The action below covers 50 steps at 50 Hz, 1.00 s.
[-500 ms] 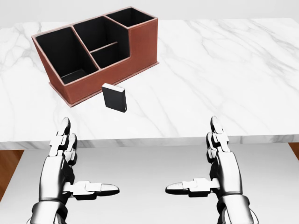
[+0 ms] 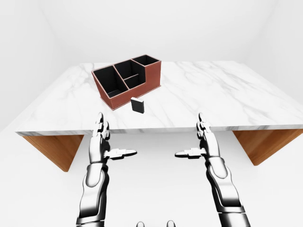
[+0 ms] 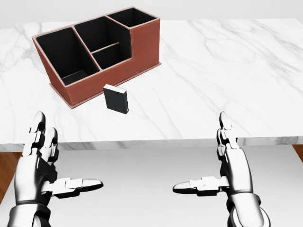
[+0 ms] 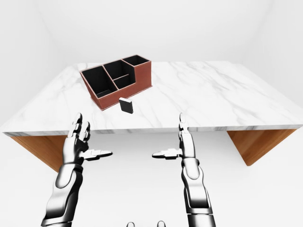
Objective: Pick up the book and place it in the left compartment of the caddy.
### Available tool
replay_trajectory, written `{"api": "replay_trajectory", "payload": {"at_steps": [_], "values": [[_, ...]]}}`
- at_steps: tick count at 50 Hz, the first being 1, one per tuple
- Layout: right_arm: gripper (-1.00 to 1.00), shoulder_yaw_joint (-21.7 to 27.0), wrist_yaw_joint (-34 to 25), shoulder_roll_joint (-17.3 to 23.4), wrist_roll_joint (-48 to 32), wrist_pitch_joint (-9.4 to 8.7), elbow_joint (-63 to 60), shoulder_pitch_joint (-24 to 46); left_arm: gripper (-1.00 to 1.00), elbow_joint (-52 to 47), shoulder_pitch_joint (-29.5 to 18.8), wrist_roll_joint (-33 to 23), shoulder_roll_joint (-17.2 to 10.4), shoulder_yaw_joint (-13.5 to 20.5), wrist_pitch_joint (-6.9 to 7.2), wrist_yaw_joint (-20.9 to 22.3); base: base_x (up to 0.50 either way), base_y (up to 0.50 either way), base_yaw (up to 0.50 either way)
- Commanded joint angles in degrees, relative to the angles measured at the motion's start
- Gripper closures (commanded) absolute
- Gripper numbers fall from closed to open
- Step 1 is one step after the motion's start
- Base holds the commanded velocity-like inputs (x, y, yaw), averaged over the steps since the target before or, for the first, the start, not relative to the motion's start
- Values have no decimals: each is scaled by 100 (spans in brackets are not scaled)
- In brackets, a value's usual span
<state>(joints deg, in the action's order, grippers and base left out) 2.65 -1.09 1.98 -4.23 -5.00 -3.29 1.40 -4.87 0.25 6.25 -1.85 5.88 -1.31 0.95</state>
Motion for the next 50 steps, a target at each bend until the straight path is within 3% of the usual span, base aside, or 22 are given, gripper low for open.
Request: {"api": "replay_trajectory", "payload": {"at_steps": [1, 2, 3, 4, 16, 20, 21, 31, 32, 50], "values": [[-100, -14, -12, -12, -159, 0, -488, -147, -100, -938, 337, 411, -24, 311, 307, 40, 0, 0, 0], [-100, -16, -19, -14, -172, 0, -554, -166, -100, -897, 354, 422, -16, 346, 225, 68, 0, 0, 0], [-100, -13, -25, -18, -176, 0, -623, -182, -100, -689, 367, 435, 7, 385, -29, 117, 0, 0, 0], [-100, -11, -27, -20, -181, 0, -639, -186, -100, -694, 373, 468, 4, 410, -51, 120, 0, 0, 0], [-100, -4, -72, -32, -287, 0, -1215, -292, -100, -1243, 499, 1142, -81, 1088, 245, 10, 0, 0, 0], [-100, -42, -104, -48, -347, 0, -1561, -384, -100, -1695, 688, 1417, -81, 1330, 474, 74, 0, 0, 0], [-100, -120, -141, -56, -442, 0, -2057, -511, -100, -2063, 820, 1564, -94, 1521, 631, 54, 0, 0, 0], [-100, -346, -319, -125, -852, 0, -3551, -865, -100, -2677, 987, 1702, 84, 1990, 631, 252, 0, 0, 0], [-100, -451, -287, -37, -1116, 0, -3559, -896, -100, -2713, 991, 1904, 49, 2234, 631, 227, 0, 50, 0], [-100, -414, -375, -128, -1204, 0, -3478, -889, -100, -2705, 980, 1875, 109, 2278, 631, 291, 0, 50, 0]]}}
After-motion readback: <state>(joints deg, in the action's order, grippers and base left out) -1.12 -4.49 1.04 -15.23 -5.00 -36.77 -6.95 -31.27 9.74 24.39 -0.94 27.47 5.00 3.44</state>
